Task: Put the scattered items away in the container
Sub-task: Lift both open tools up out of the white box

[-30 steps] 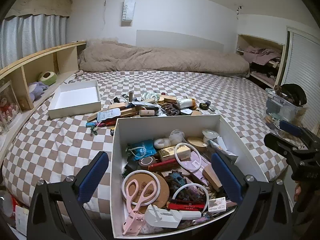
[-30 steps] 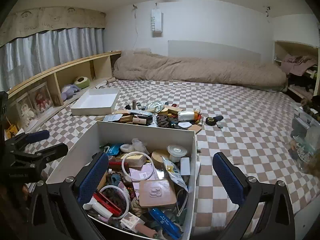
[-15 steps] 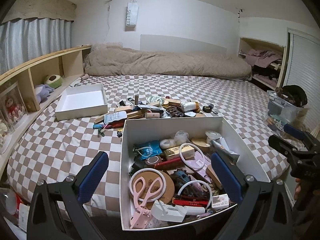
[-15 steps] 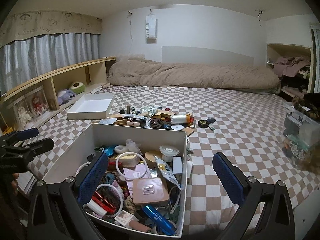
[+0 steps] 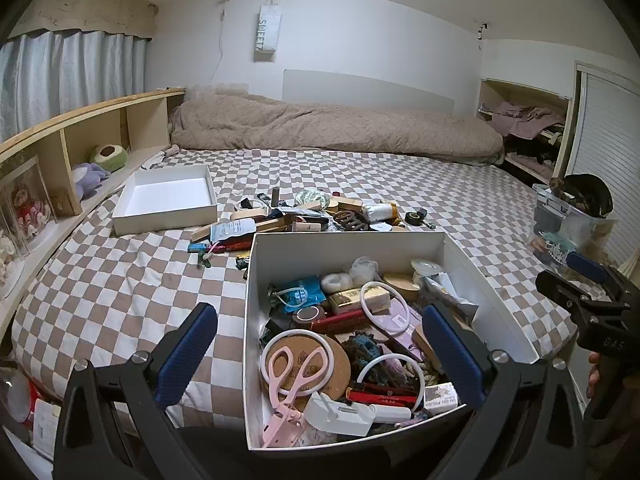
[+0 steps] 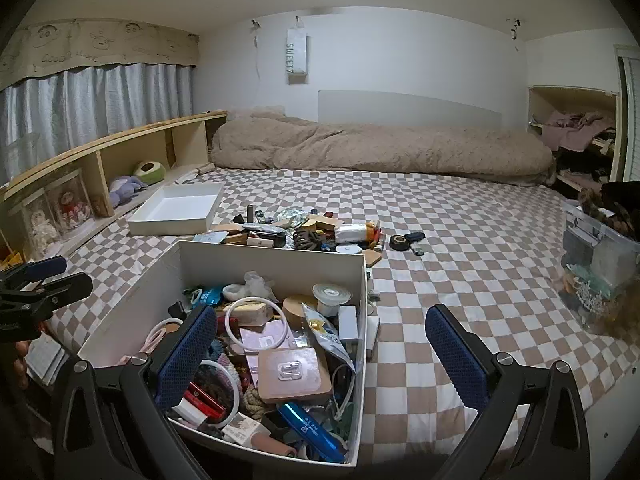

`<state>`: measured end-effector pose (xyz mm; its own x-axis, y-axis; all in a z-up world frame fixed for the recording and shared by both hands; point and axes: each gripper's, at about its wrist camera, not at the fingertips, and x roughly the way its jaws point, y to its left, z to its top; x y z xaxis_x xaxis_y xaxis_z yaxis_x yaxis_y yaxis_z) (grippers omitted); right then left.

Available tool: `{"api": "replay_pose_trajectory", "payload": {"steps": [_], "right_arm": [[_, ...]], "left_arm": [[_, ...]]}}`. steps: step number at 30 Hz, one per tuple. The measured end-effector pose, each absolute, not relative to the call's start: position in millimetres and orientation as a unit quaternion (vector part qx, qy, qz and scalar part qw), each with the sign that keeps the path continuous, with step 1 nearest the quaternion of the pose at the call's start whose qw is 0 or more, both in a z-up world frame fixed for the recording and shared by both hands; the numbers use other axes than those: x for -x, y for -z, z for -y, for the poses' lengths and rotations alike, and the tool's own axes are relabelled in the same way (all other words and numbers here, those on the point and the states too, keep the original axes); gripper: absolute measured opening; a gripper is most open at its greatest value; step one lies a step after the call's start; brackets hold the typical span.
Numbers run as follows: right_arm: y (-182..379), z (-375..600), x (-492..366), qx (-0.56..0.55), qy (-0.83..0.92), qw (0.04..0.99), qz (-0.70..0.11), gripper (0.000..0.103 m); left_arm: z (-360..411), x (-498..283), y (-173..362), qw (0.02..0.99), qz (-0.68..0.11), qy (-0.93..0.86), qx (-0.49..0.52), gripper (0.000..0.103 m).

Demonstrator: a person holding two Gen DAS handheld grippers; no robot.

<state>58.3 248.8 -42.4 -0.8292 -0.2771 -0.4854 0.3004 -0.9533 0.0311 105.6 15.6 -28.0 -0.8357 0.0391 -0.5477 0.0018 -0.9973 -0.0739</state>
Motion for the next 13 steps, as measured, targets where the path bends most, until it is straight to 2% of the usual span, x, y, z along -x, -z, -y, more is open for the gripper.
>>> {"api": "replay_pose_trajectory", "payload": {"steps": [13], "right_arm": [[44.7,-250.2,-56.4,-0.254,0.956,0.145,-0.018,0.103]], "left_arm": [[-20.0,-105.3,33.1,0.01,0.016,-0.957,0.29,0.103]]}}
